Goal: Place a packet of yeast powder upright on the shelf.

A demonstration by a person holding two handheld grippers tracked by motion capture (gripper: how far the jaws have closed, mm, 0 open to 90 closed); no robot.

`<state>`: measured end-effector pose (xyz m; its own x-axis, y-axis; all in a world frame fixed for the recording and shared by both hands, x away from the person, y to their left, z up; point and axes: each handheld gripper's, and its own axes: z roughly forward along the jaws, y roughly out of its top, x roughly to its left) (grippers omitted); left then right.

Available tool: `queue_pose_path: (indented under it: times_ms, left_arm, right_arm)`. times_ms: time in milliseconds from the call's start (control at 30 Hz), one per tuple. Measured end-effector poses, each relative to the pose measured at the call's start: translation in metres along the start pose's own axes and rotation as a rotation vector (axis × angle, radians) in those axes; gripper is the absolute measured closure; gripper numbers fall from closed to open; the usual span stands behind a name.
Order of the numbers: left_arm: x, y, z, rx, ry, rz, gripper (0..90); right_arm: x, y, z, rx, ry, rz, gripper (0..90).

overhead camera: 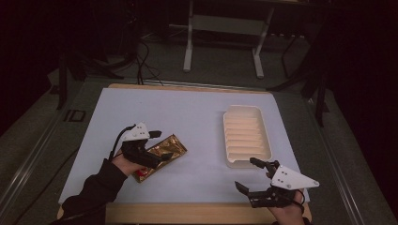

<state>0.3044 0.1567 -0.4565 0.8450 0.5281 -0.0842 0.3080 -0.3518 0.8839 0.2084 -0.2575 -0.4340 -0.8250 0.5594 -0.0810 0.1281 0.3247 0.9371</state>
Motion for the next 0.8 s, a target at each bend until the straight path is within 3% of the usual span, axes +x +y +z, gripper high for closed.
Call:
queue_pose_path:
  times_ms: [267, 367, 500, 800]
  left_arm:
    - [0.016, -0.001, 0.019, 0.047, 0.029, -0.006, 17.2]
    - [0.022, -0.001, 0.029, 0.084, 0.075, -0.008, 20.8]
    - [0.027, -0.002, 0.036, 0.107, 0.098, -0.008, 24.5]
    - [0.046, -0.009, 0.051, 0.143, 0.109, -0.039, 37.5]
  right_arm:
    - [-0.001, -0.001, 0.000, -0.005, 0.004, 0.007, 14.0]
    - [-0.001, -0.002, 0.001, -0.001, 0.007, 0.011, 14.2]
    - [-0.001, -0.002, 0.001, 0.001, 0.010, 0.009, 14.2]
    - [-0.001, -0.003, 0.003, 0.006, 0.024, 0.010, 14.3]
